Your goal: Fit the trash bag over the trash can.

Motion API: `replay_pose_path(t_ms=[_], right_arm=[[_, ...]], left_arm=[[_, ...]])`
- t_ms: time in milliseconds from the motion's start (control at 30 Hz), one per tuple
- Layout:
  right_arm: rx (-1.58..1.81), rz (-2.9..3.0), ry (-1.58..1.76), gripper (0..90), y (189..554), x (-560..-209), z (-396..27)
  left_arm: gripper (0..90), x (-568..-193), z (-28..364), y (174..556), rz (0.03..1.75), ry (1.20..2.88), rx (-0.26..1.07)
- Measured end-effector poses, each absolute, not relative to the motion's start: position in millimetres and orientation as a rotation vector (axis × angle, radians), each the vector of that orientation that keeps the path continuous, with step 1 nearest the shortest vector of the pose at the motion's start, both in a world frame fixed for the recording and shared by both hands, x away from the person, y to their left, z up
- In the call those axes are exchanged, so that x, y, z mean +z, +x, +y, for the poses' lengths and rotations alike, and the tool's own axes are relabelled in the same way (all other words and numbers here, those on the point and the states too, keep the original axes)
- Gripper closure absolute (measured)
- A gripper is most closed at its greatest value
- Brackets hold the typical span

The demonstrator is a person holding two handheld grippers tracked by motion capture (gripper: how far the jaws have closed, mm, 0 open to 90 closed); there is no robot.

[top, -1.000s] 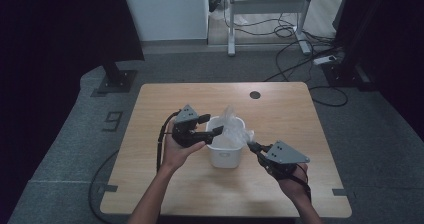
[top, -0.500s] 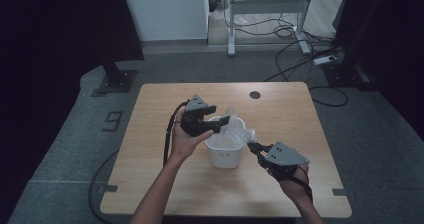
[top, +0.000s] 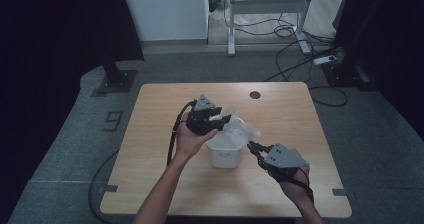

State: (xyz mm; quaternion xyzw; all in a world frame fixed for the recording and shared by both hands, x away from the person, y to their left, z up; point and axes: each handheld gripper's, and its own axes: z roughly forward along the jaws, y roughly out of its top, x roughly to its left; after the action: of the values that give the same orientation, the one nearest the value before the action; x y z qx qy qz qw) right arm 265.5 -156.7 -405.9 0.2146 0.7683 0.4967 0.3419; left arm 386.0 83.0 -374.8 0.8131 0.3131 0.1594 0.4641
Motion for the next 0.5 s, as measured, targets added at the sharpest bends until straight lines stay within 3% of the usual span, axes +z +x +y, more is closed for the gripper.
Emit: replay_pose_path(t_ms=[267,500], right_arm=[[1.255,2.004,0.535,80.8,263.6,-405.4,-151.8],[1.274,1.976,0.619,74.9,263.6,-408.3,-166.8]], left_arm=[[81.6,-381.6,86.5,385.5,0.751,2.02,0.335],[88.2,-387.3,95.6,385.0,0.765,1.986,0.287]])
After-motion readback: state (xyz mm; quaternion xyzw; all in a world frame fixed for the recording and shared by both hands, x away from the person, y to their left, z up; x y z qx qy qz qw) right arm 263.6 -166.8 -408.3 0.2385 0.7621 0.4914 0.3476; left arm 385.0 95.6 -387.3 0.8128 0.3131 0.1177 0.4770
